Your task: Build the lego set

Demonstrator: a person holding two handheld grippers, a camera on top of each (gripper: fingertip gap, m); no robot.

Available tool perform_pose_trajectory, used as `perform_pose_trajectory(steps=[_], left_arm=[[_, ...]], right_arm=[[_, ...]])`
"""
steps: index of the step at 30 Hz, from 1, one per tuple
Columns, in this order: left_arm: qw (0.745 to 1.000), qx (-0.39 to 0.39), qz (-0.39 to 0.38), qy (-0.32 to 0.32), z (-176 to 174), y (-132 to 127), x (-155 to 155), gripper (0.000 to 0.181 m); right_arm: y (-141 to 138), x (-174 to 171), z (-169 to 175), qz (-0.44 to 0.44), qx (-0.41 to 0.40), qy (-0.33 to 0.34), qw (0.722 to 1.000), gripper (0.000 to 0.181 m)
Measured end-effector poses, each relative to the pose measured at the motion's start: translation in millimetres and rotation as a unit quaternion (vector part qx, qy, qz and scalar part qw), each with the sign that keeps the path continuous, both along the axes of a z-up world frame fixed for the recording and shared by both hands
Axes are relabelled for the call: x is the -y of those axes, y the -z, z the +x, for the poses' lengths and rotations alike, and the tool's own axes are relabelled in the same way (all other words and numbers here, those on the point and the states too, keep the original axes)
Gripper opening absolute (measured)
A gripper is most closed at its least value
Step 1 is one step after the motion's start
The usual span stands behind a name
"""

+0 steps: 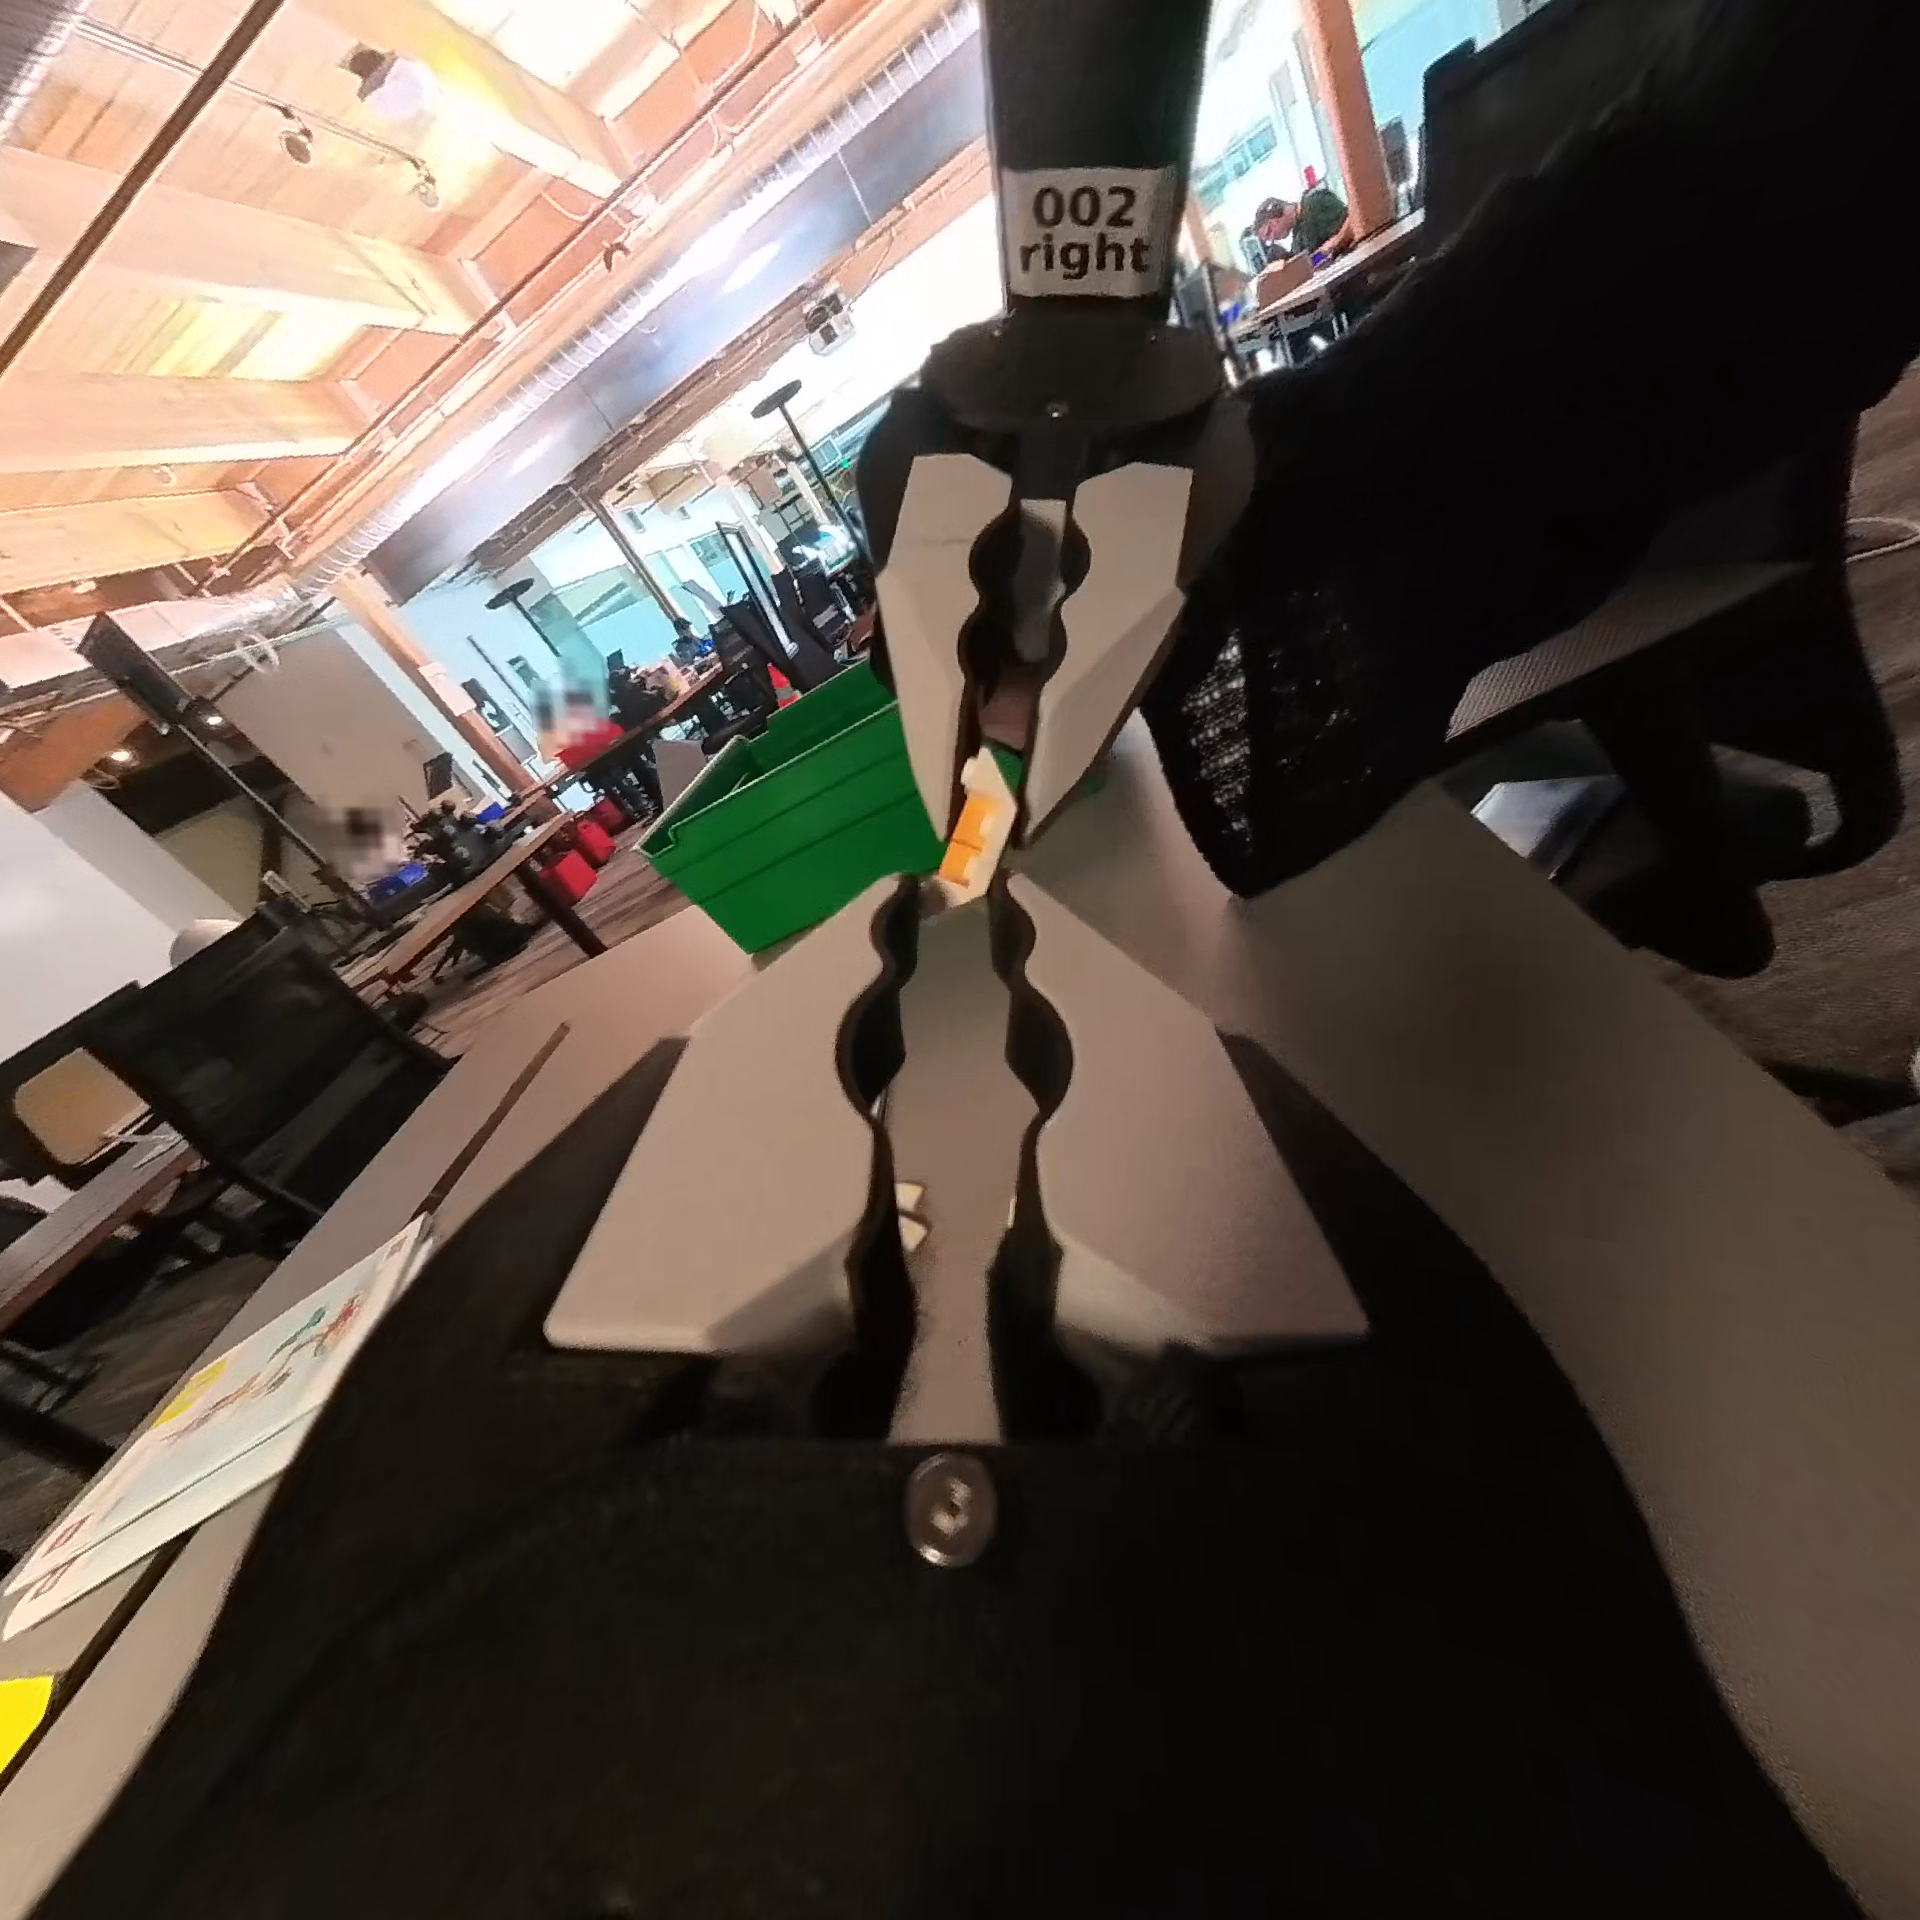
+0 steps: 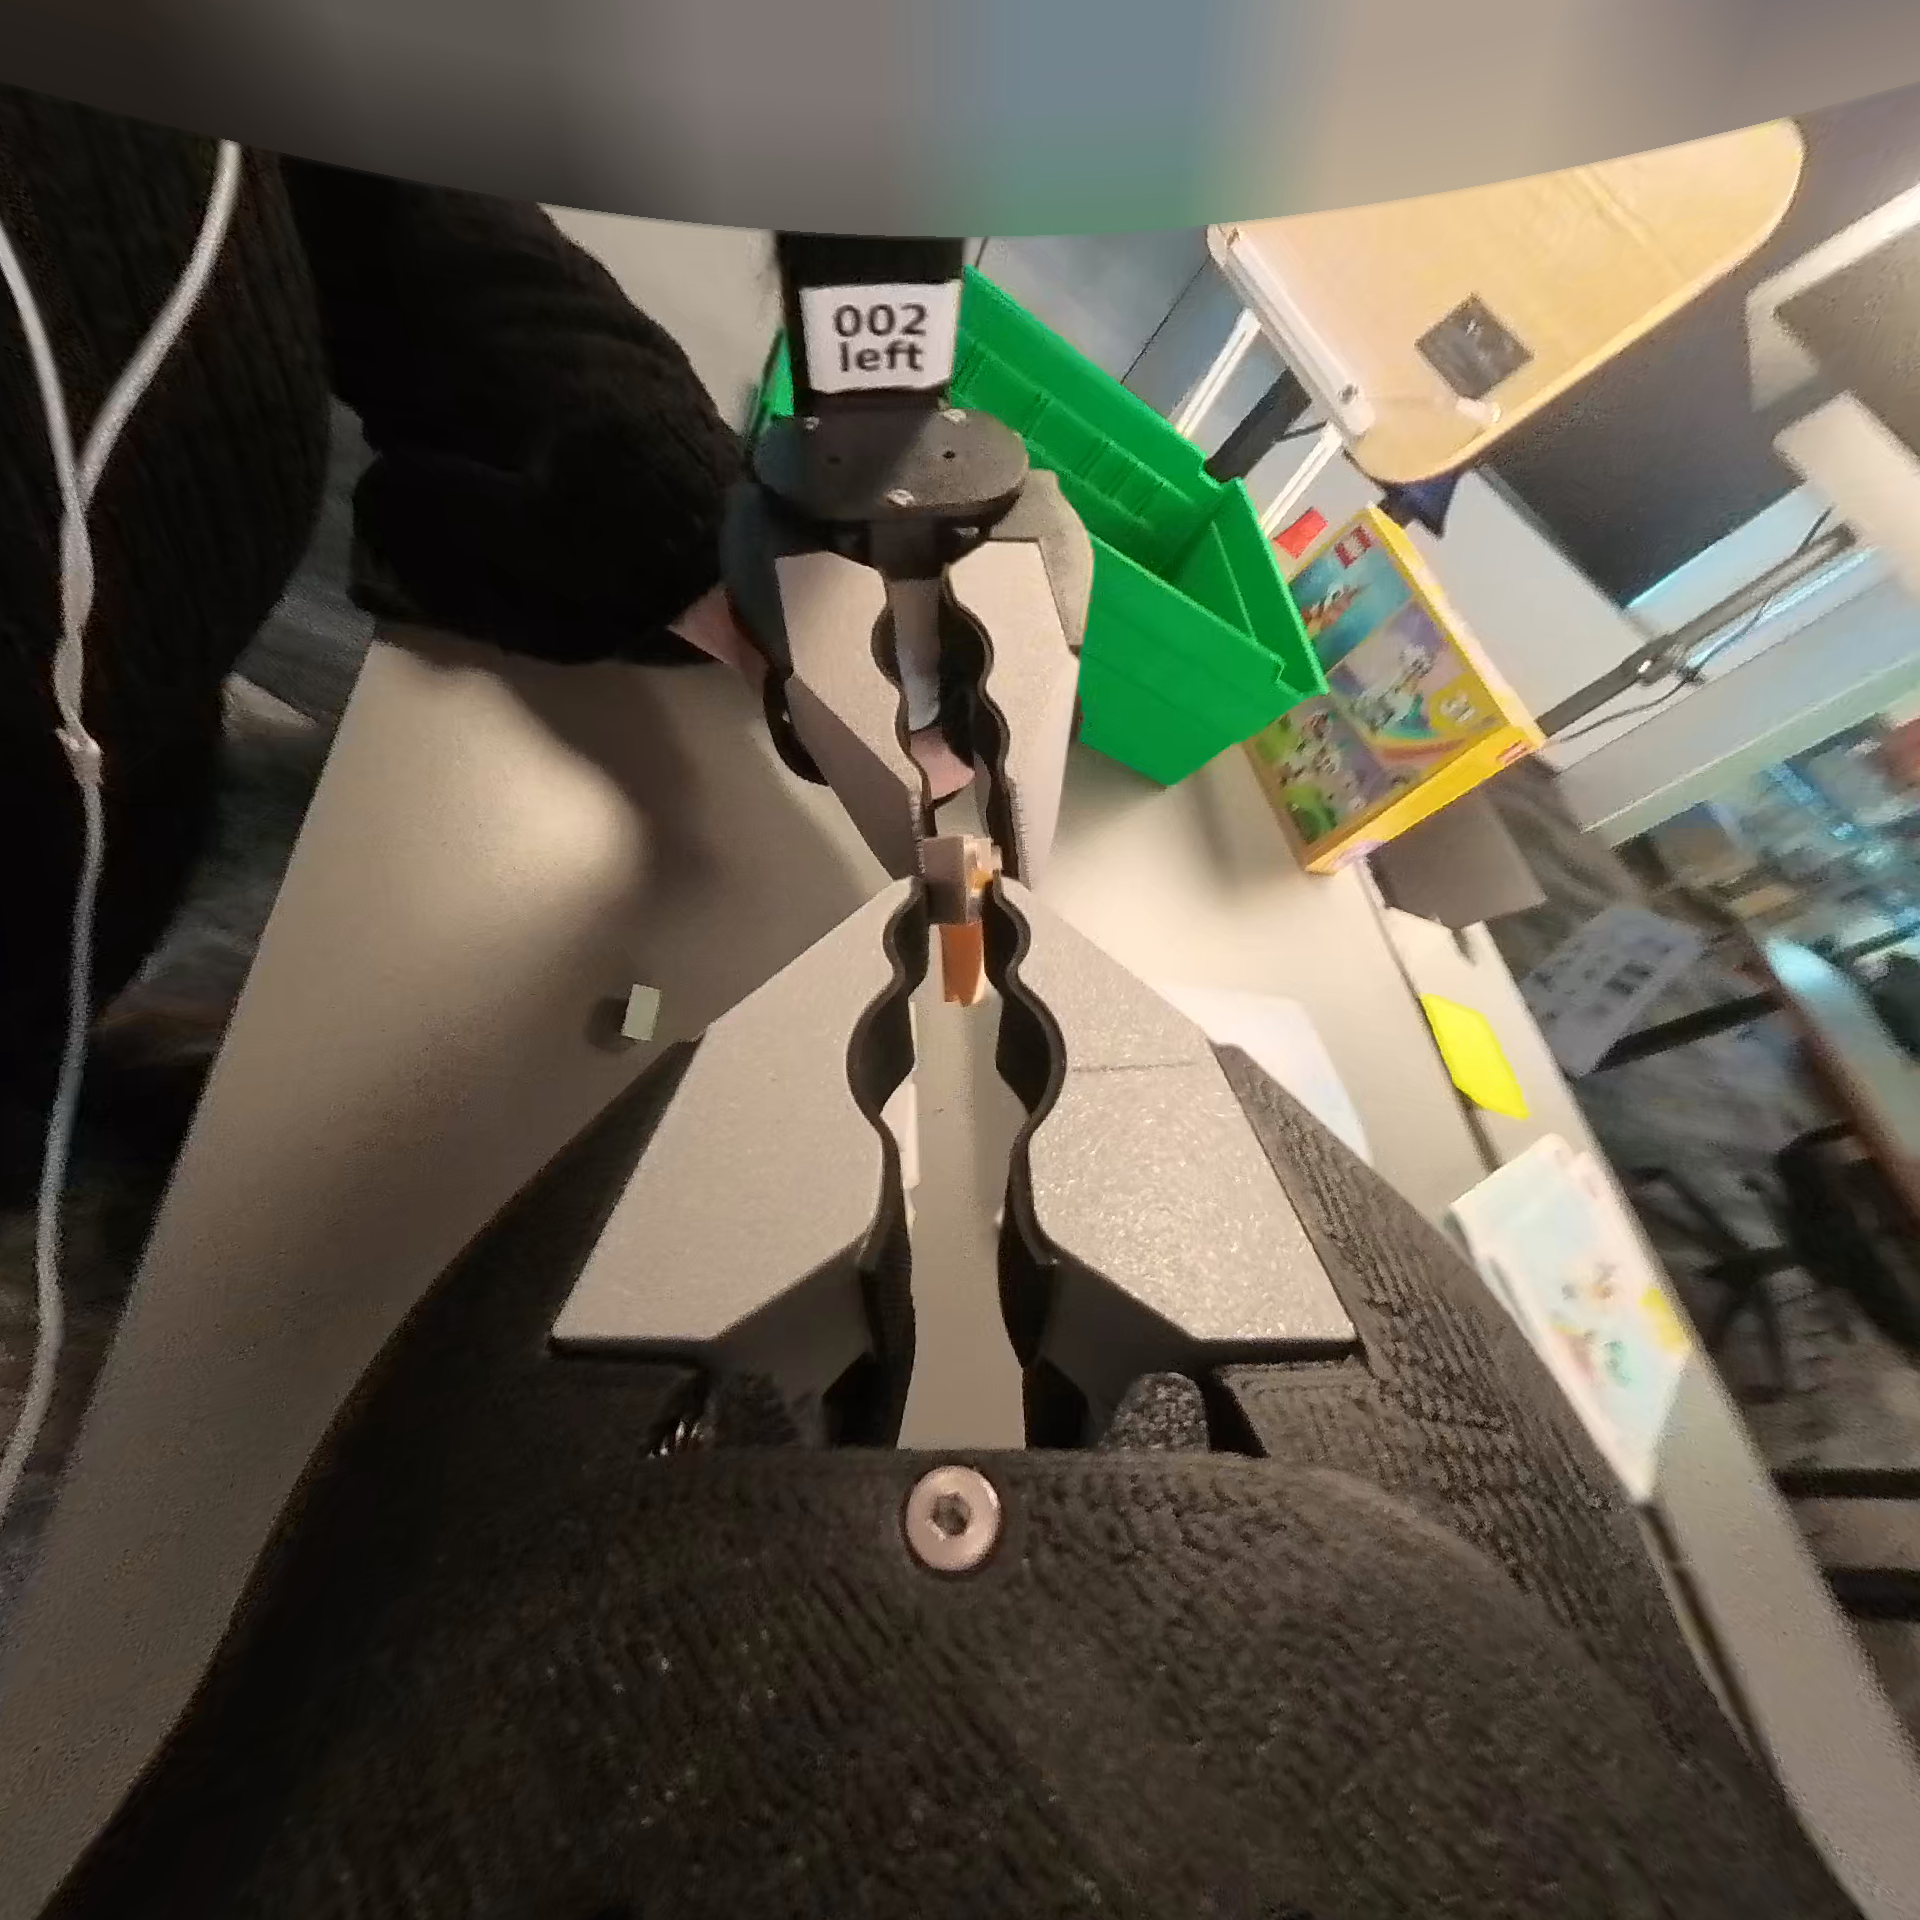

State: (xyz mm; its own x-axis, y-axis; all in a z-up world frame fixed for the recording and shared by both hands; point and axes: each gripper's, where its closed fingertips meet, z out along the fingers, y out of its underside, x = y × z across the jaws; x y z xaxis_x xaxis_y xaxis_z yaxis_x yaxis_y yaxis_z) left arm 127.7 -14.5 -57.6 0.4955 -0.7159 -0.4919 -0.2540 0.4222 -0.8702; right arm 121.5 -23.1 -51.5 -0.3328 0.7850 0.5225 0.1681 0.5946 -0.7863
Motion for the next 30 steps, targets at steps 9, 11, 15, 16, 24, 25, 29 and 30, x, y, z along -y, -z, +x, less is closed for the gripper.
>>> perform_pose_trajectory(steps=[9, 11, 15, 16, 24, 25, 29, 30], left_arm=[[0.997, -0.052, 0.027, -0.054, -5.2, 10.2, -11.1, 0.011], [0.993, -0.081, 0.049, -0.07, -4.9, 13.5, -12.5, 0.011], [0.992, -0.095, 0.053, -0.066, -1.7, 18.3, -12.0, 0.011], [0.991, -0.1, 0.052, -0.066, -1.0, 20.2, -12.1, 0.011], [0.99, -0.123, 0.045, -0.059, 2.0, 31.3, -12.8, 0.011], [0.99, -0.122, 0.046, -0.06, 1.6, 30.9, -13.4, 0.012], [0.995, -0.086, 0.01, -0.042, -0.4, 29.0, -14.9, 0.011], [0.997, -0.07, -0.01, -0.027, 0.8, 28.9, -13.6, 0.011]], right_arm=[[12.8, -13.2, -3.9, 0.081, 0.052, 0.05, 0.994, 0.008], [18.9, -15.9, -2.8, 0.137, 0.075, 0.06, 0.986, 0.007], [25.0, -16.0, 0.6, 0.211, 0.1, 0.063, 0.97, 0.007], [26.7, -16.2, 1.2, 0.23, 0.106, 0.063, 0.965, 0.007], [38.6, -16.8, 4.9, 0.36, 0.151, 0.045, 0.92, 0.007], [39.0, -17.0, 4.8, 0.361, 0.15, 0.044, 0.919, 0.007], [35.4, -19.0, 1.4, 0.294, 0.121, 0.069, 0.946, 0.009], [35.0, -19.9, 1.3, 0.272, 0.114, 0.075, 0.952, 0.011]])
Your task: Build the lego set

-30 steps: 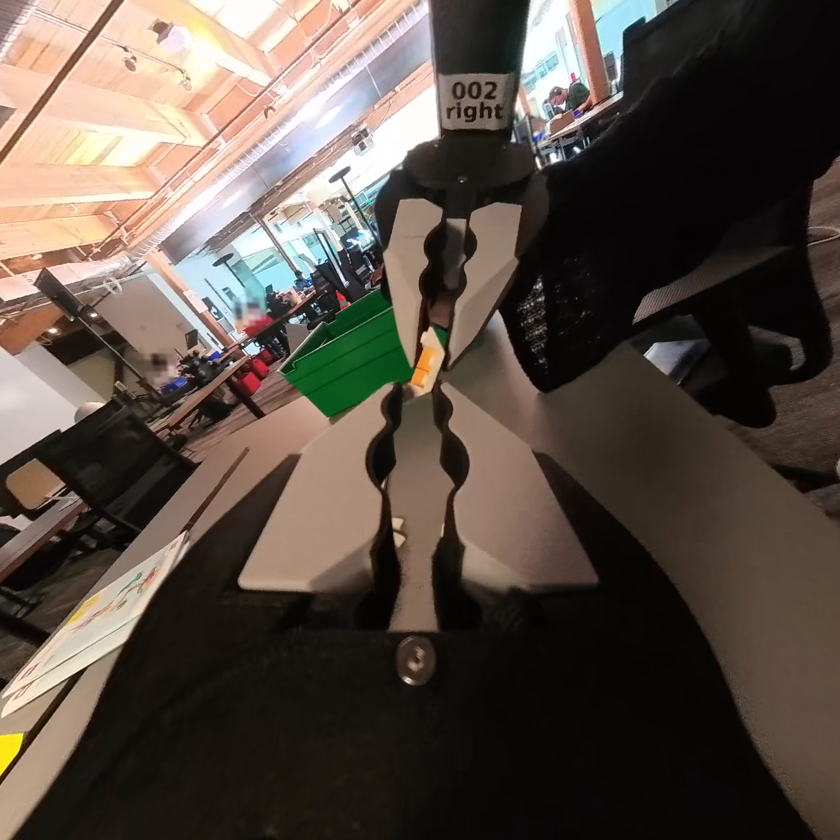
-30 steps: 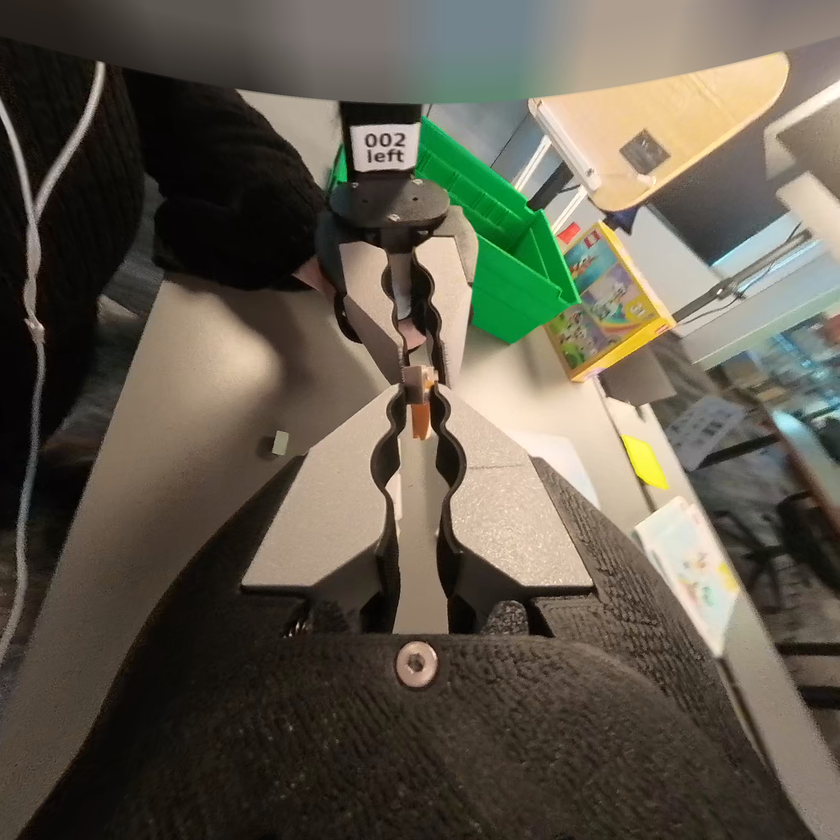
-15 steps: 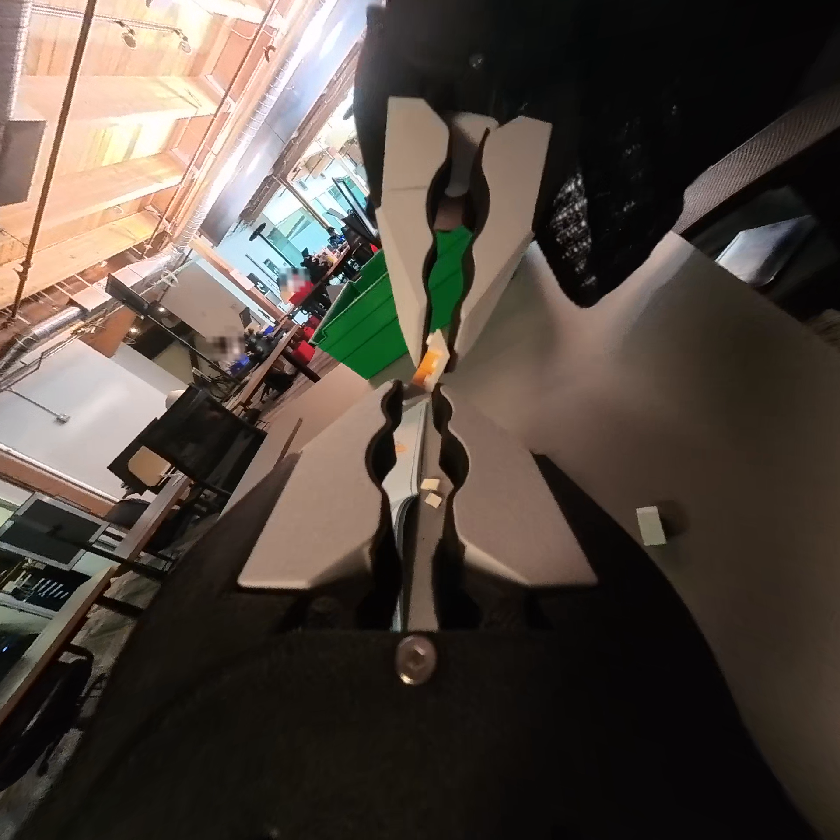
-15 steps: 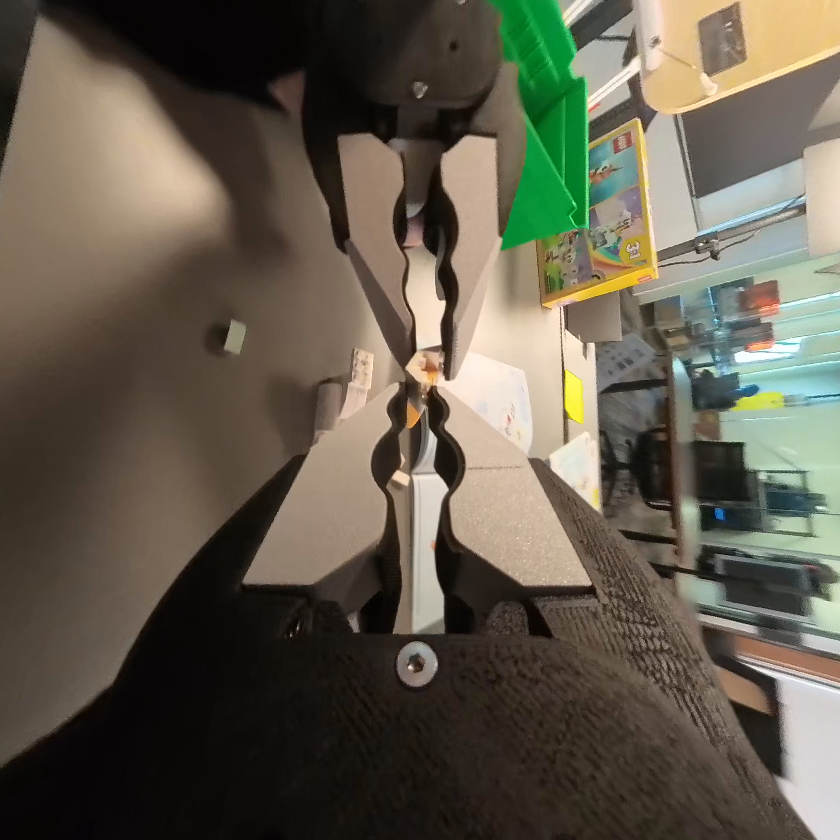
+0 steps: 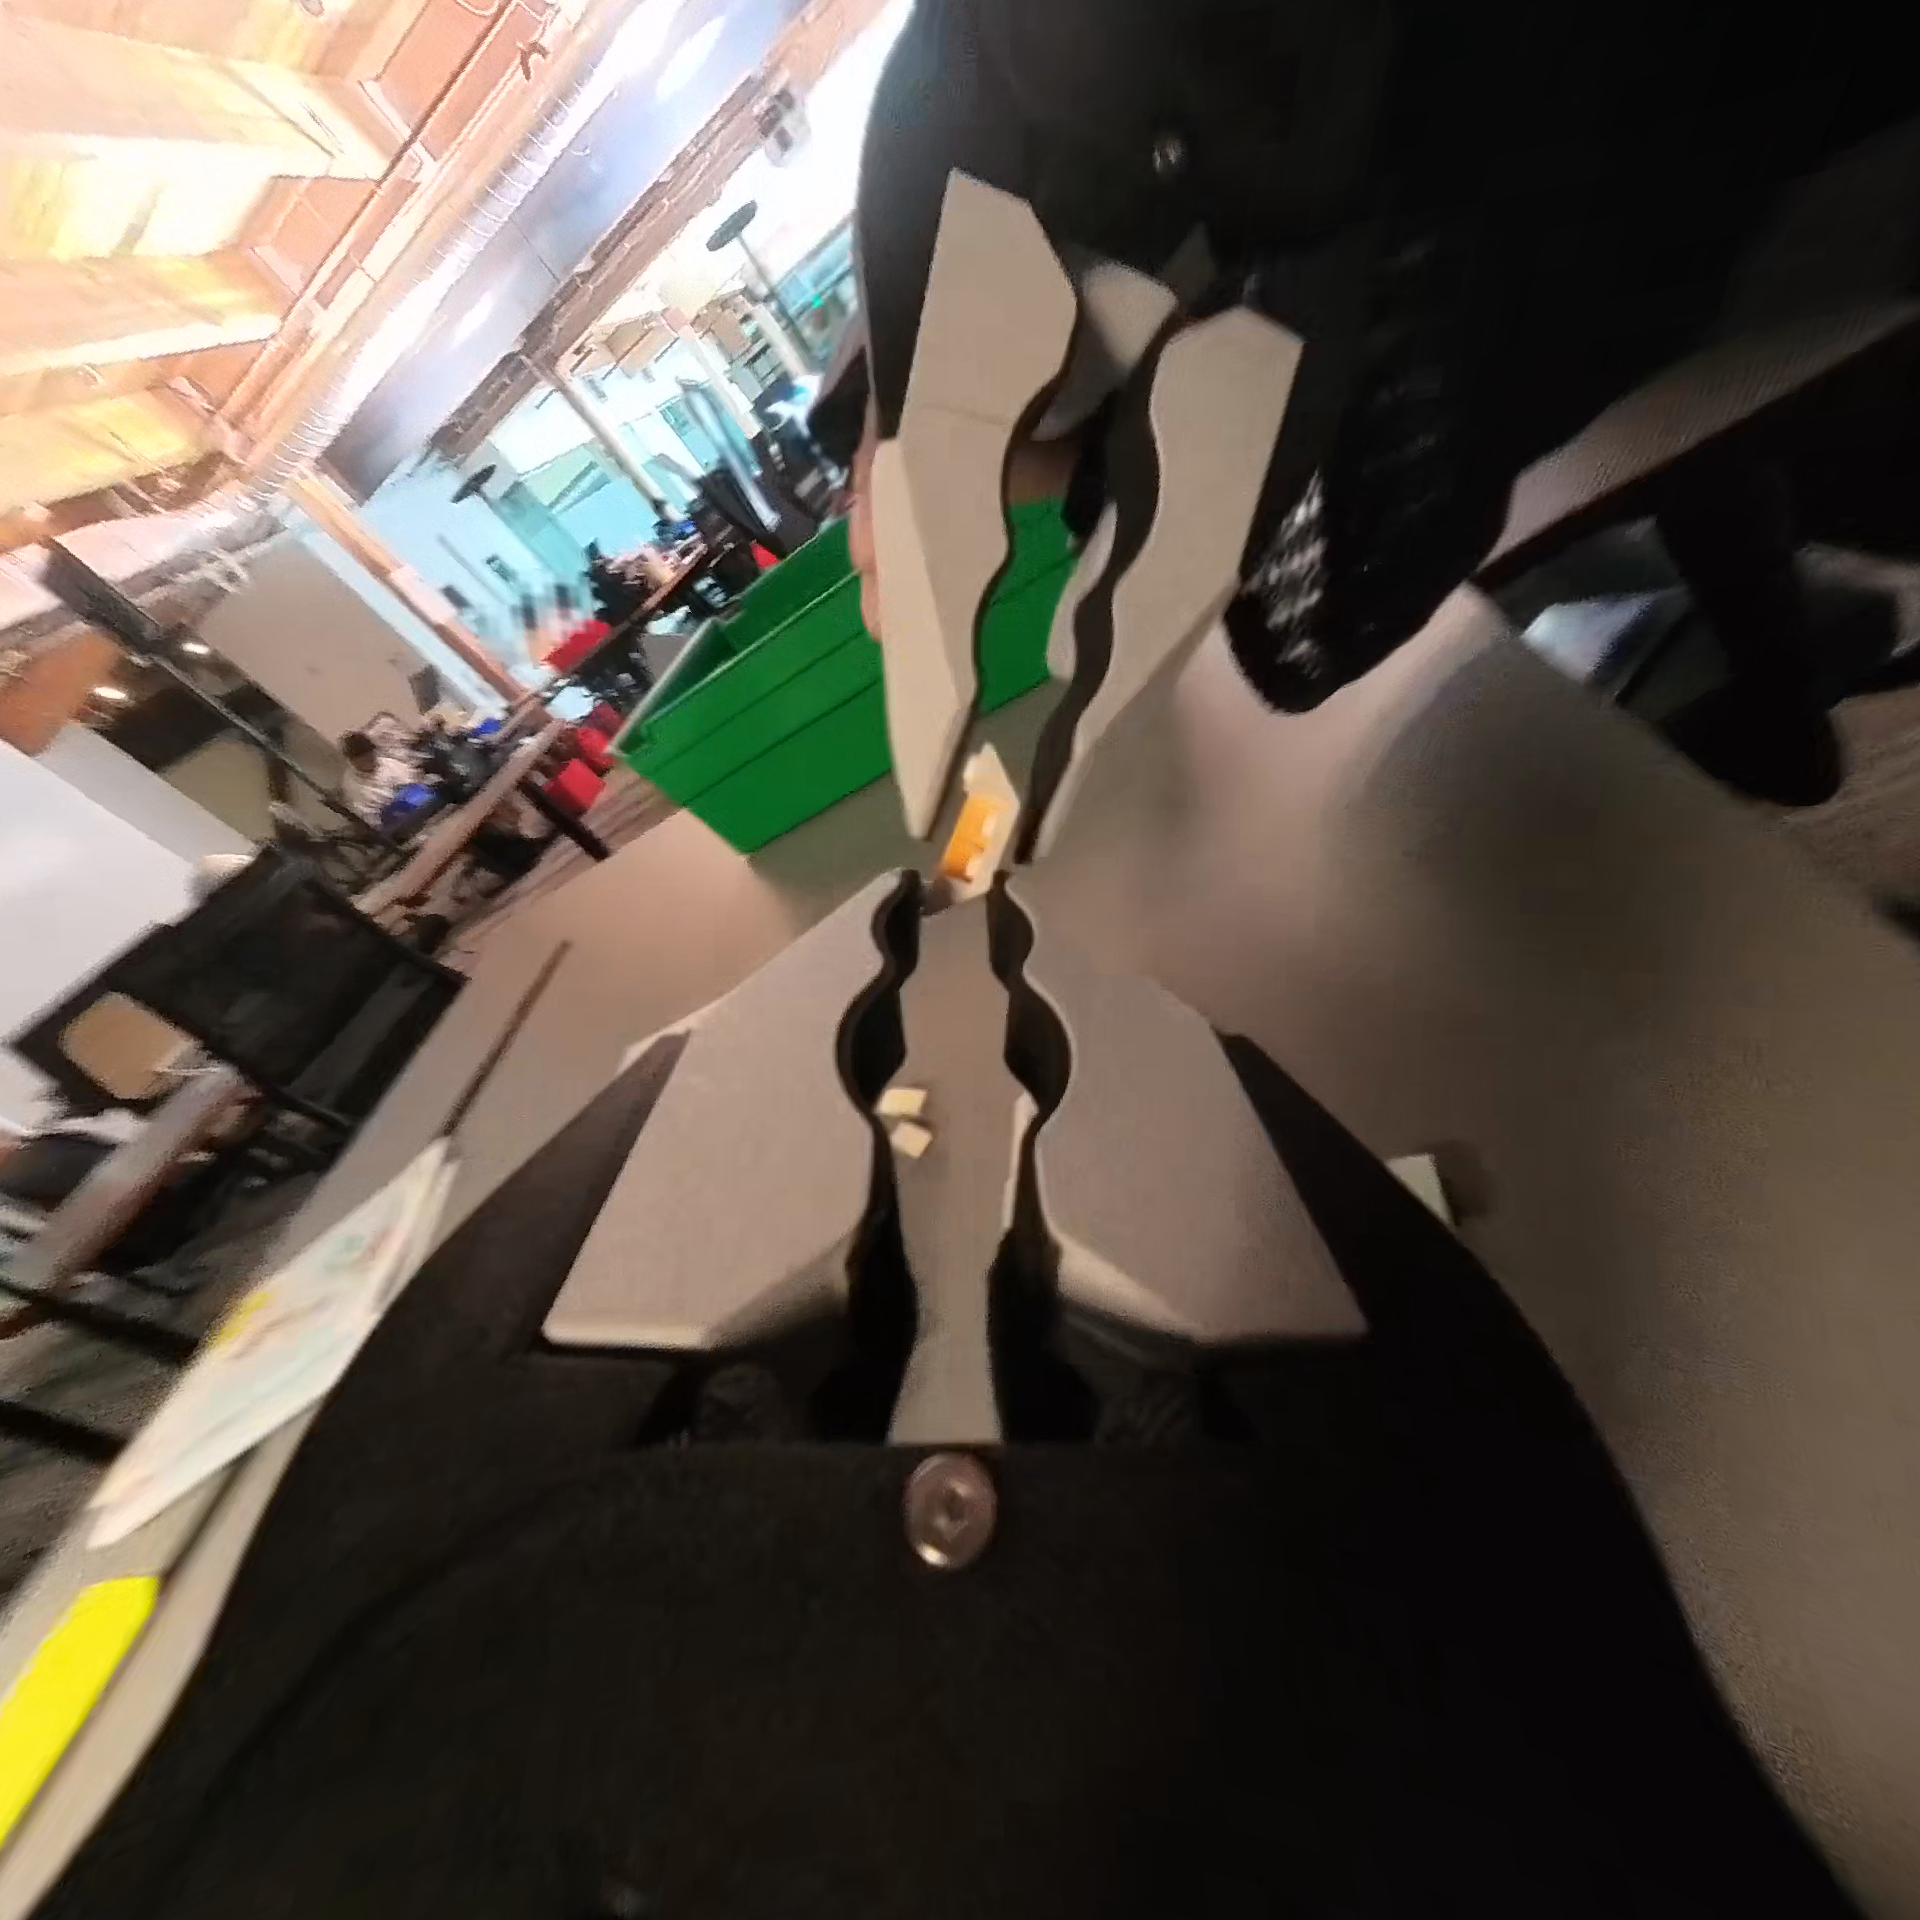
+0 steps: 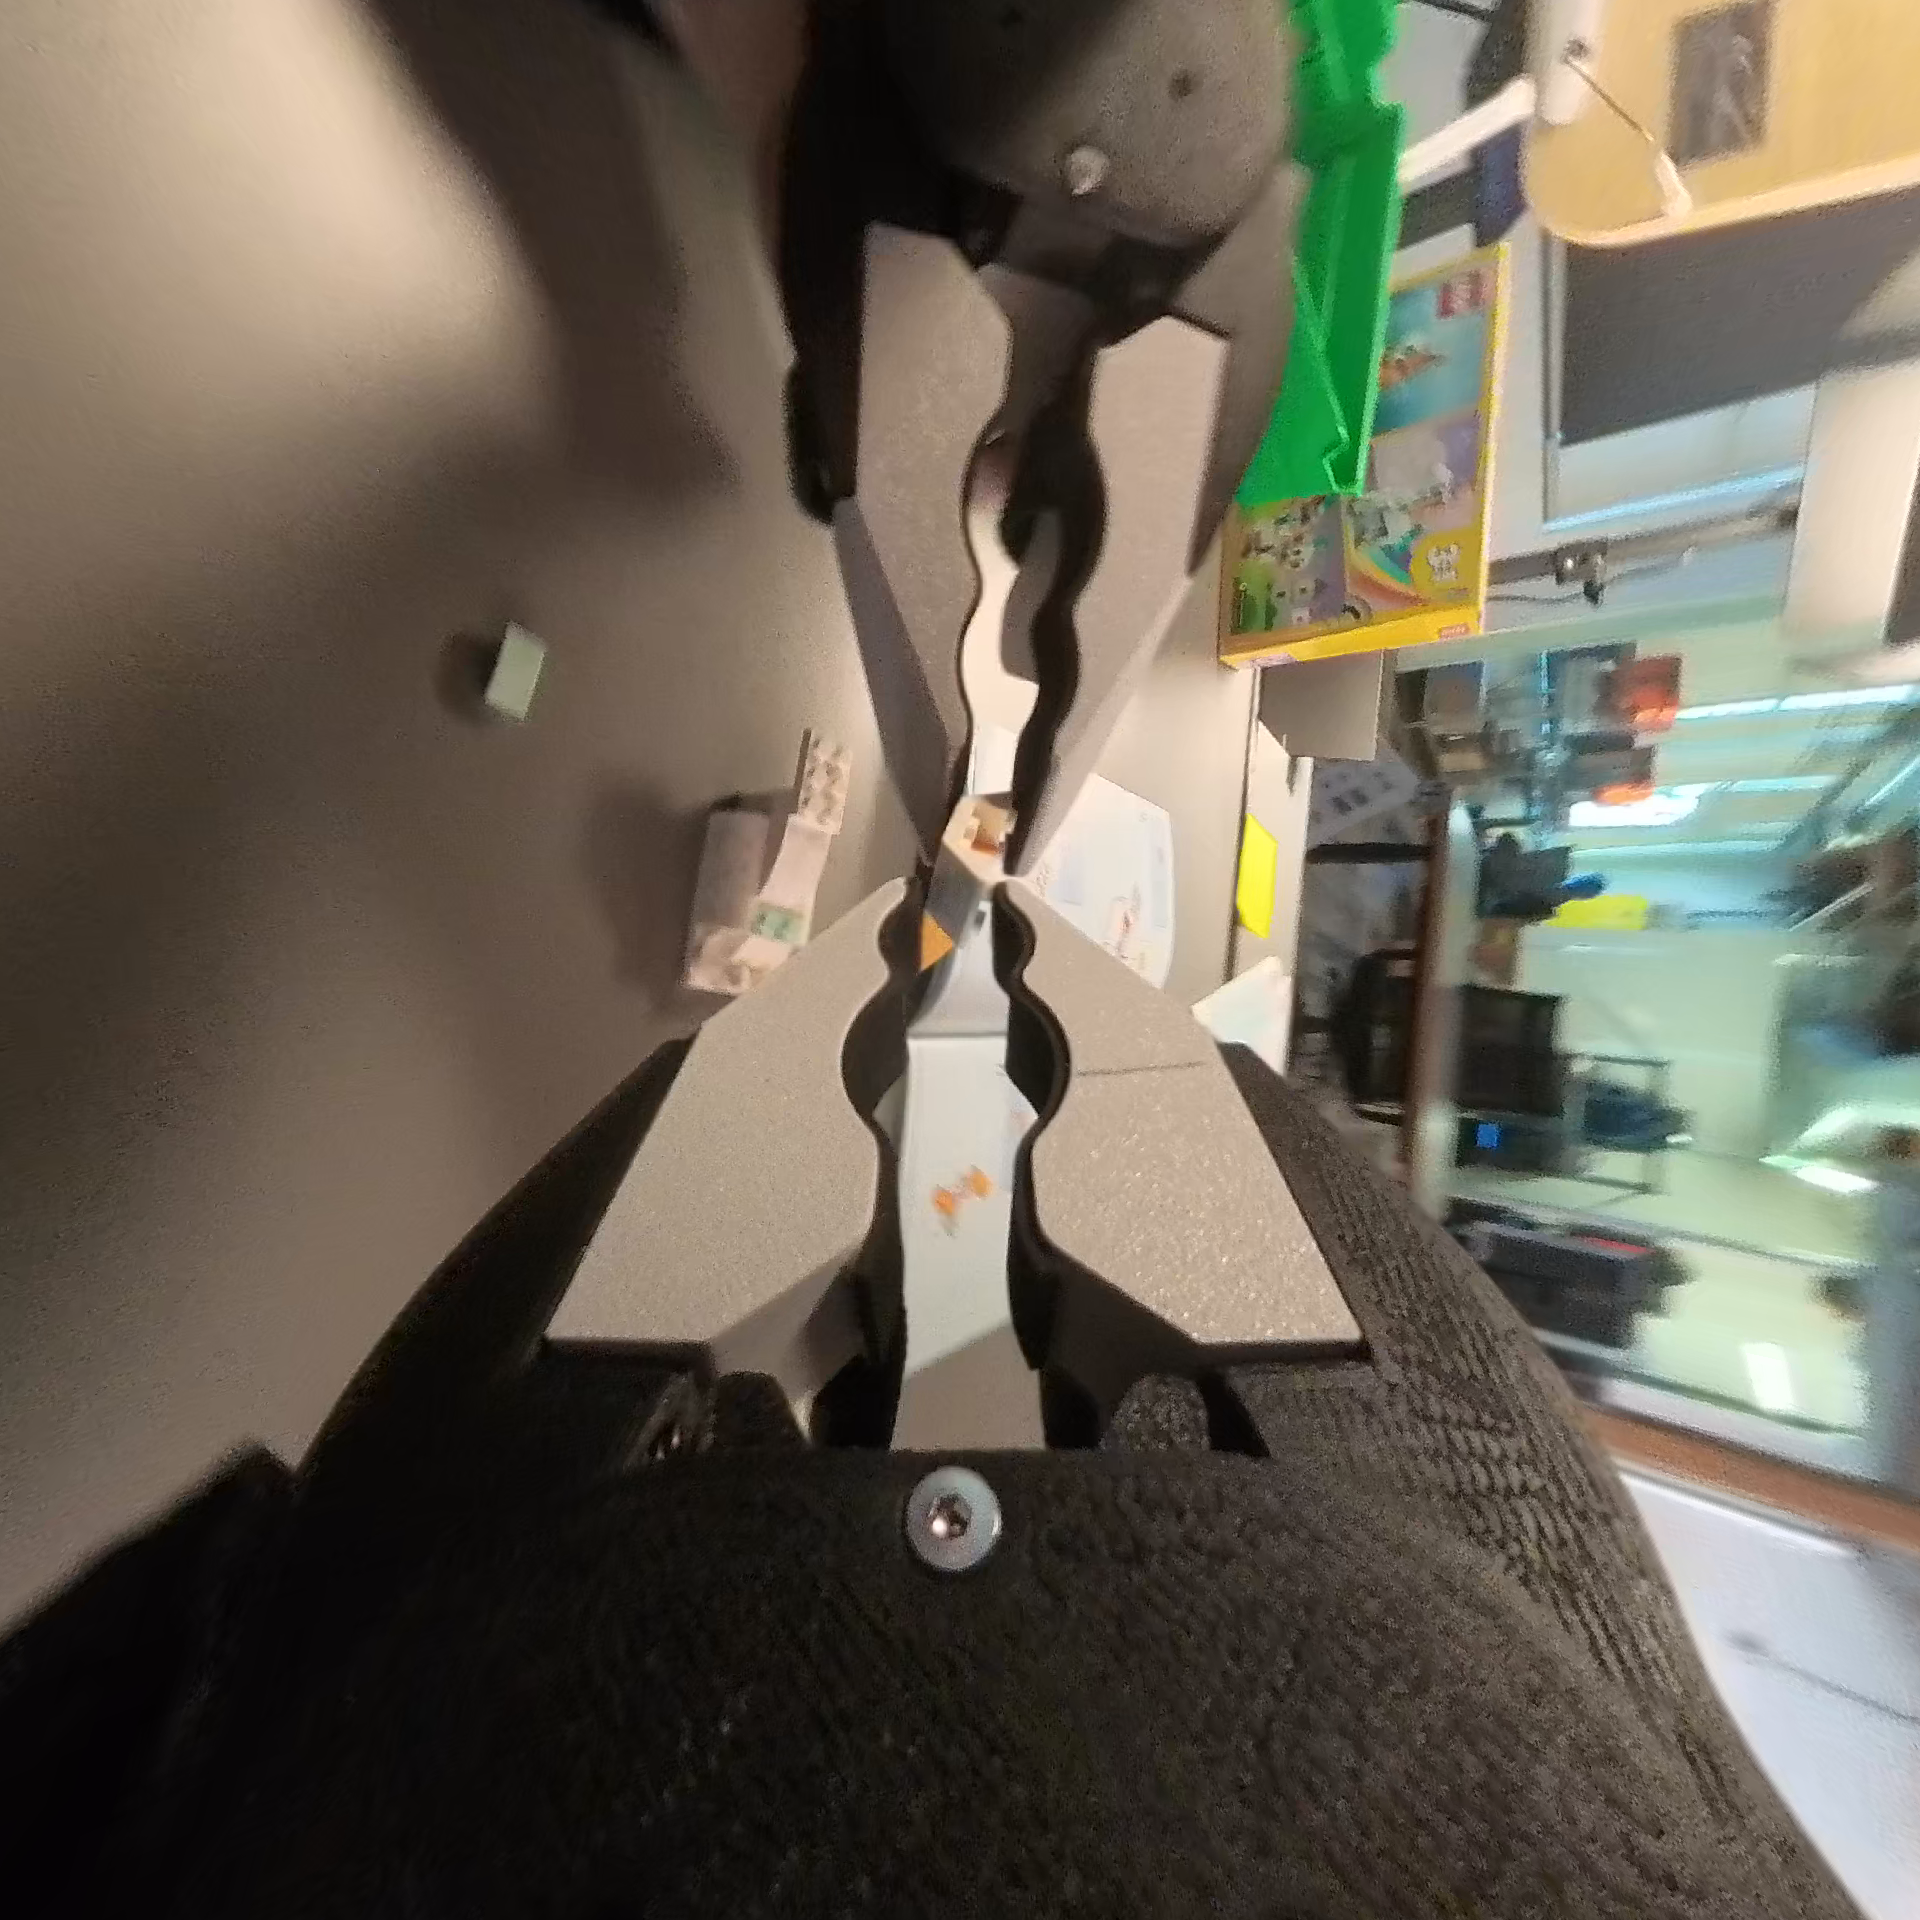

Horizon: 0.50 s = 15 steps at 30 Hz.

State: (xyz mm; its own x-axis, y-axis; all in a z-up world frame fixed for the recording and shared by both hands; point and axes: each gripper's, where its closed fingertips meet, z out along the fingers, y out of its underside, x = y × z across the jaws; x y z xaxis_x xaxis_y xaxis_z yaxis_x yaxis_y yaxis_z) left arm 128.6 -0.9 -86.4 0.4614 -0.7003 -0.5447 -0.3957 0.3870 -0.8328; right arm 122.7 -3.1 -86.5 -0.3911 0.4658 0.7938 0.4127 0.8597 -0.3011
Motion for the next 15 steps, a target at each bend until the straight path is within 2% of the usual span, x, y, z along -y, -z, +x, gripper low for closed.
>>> perform_pose_trajectory(steps=[2, 4, 9, 12, 15], left_arm=[[0.999, 0.04, -0.024, 0.02, 0.6, -5.7, 2.7, 0.011], [0.998, 0.055, -0.033, 0.027, -1.0, -8.5, 3.1, 0.011], [0.997, 0.061, -0.032, 0.044, 1.3, -11.4, 8.0, 0.011], [0.997, 0.06, -0.024, 0.049, 3.4, -12.9, 10.6, 0.011], [0.996, 0.073, -0.033, 0.05, 2.5, -14.7, 10.1, 0.011]], right_arm=[[2.5, -3.2, 1.7, -0.046, -0.009, 0.018, 0.999, 0.031], [6.9, -3.5, 4.2, -0.105, -0.011, 0.034, 0.994, 0.038], [0.0, 3.0, 2.3, -0.198, -0.054, 0.036, 0.978, 0.019], [-3.7, 4.9, 0.5, -0.208, -0.067, 0.035, 0.975, 0.009], [-5.6, 4.5, -0.2, -0.188, -0.072, 0.042, 0.979, 0.006]])
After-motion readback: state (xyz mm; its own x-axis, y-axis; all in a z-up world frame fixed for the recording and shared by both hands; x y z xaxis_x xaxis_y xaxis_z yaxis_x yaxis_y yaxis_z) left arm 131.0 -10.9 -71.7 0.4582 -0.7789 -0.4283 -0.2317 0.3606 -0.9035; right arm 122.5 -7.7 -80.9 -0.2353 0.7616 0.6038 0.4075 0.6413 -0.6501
